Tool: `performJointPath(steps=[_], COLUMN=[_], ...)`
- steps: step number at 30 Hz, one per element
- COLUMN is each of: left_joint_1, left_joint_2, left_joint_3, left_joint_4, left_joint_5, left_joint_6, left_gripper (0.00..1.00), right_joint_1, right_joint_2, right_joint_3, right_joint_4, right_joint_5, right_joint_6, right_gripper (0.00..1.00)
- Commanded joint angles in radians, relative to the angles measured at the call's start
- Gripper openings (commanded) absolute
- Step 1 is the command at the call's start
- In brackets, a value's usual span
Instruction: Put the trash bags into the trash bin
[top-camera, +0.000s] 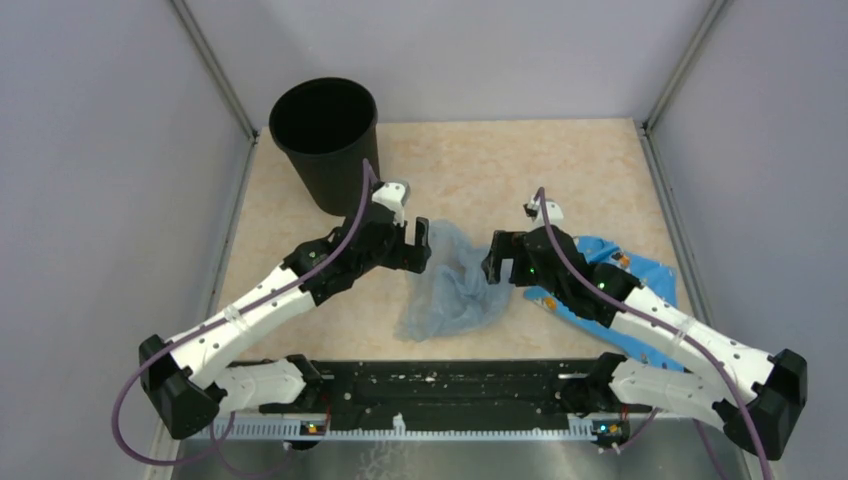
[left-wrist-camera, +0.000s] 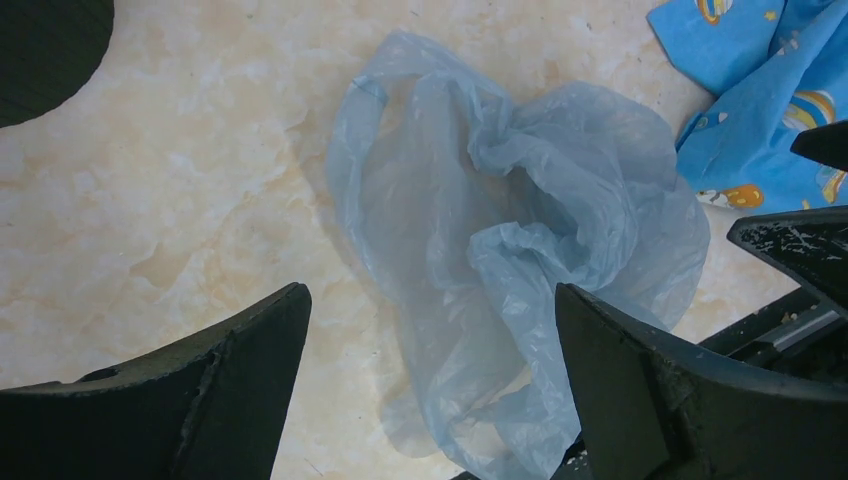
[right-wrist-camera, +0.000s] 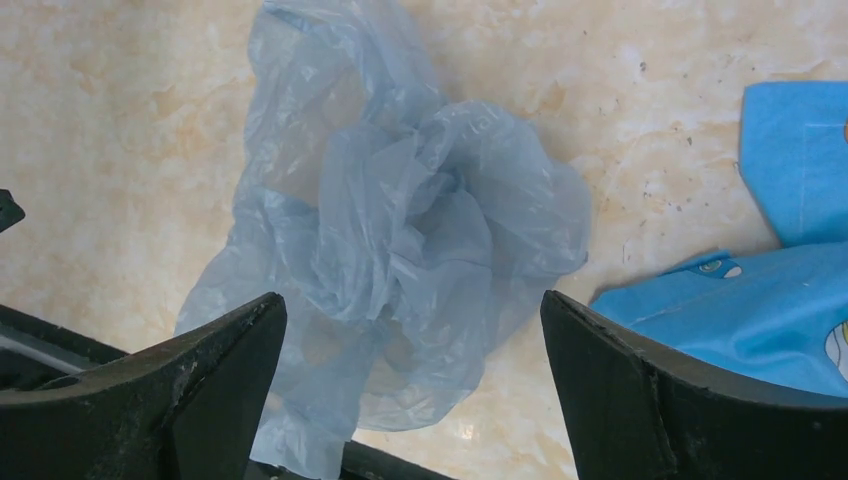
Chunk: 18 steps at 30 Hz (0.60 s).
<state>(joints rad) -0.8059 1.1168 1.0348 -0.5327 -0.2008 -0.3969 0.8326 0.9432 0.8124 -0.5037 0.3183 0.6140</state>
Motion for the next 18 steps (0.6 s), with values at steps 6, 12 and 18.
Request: performJointPath(steps=[6, 12, 18], left_joint_1=[0.027, 0.087, 0.126], left_joint_2=[-0.023, 0.014, 0.073], left_joint_3=[-0.027, -0.093, -0.155], left_joint_4=[0.064, 0.141, 0.193], left_joint_5=[-0.038, 0.074, 0.165], left_joint_6=[-0.052, -0.078, -0.090], left_gripper=[0.99, 0.98, 0.98], right_joint_1=[-0.008, 0.015, 0.089], right_joint_2=[0.030, 0.144, 0.268], right_joint_3=[-0.010, -0.004, 0.024], right_joint_4=[0.122, 0.172, 0.192], right_joint_5=[-0.047, -0.110, -0.056], right_joint_6=[0.007, 0.014, 0.014], right_gripper=[0.99, 0.95, 0.91])
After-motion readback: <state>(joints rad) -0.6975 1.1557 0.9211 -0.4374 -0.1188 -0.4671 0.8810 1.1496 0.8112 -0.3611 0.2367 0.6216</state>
